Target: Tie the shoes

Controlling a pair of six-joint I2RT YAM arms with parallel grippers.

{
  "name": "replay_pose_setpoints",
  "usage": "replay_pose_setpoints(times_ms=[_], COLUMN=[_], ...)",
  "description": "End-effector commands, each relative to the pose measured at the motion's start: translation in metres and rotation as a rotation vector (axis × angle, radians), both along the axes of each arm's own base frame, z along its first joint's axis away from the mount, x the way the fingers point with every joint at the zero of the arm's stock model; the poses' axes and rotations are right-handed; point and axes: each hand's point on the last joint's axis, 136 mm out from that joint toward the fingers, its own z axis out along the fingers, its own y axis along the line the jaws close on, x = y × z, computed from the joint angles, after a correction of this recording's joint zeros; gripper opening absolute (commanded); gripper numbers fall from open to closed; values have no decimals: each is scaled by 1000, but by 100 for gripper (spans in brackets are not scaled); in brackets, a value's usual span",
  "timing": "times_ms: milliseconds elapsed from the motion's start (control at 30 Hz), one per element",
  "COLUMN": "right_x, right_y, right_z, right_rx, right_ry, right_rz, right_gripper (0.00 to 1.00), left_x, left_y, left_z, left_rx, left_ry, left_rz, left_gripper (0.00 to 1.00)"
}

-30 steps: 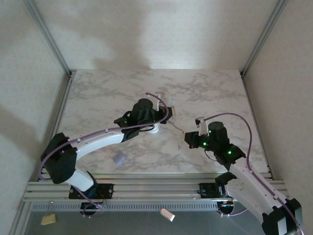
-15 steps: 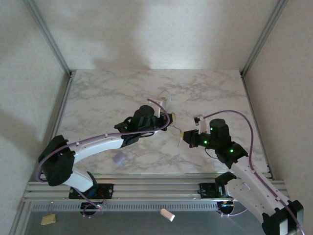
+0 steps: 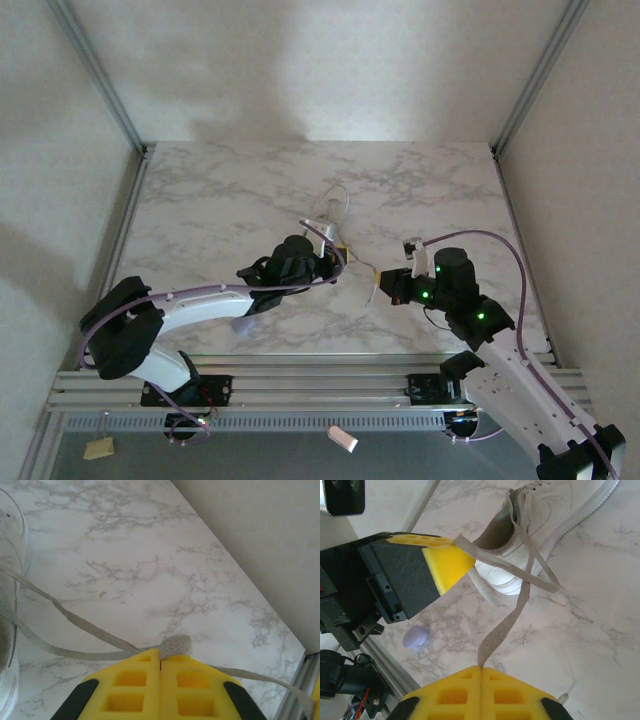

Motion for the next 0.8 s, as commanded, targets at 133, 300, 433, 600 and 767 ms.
replay_pose_setpoints(times_ms=[133,300,433,600,767], right_x=[5,12,21,31,42], right_y=[-2,0,-2,-5,-3], right_z=[18,23,26,25,31], right_rx=[-5,4,-3,-41,-51], right_ry=[-3,8,45,123,150], right_rz=[-33,-48,-103,-156,-171], right_gripper=[0,0,0,0,0], left_x=[10,15,29,47,61], left_y=[6,1,-2,-4,-7], left_z=[11,9,2,-7,-15], left_rx=[-42,-29,3,23,8], left_ry=[-190,-285,-325,-338,-328], left_rz=[64,70,118,174,186], left_gripper=[0,0,0,0,0])
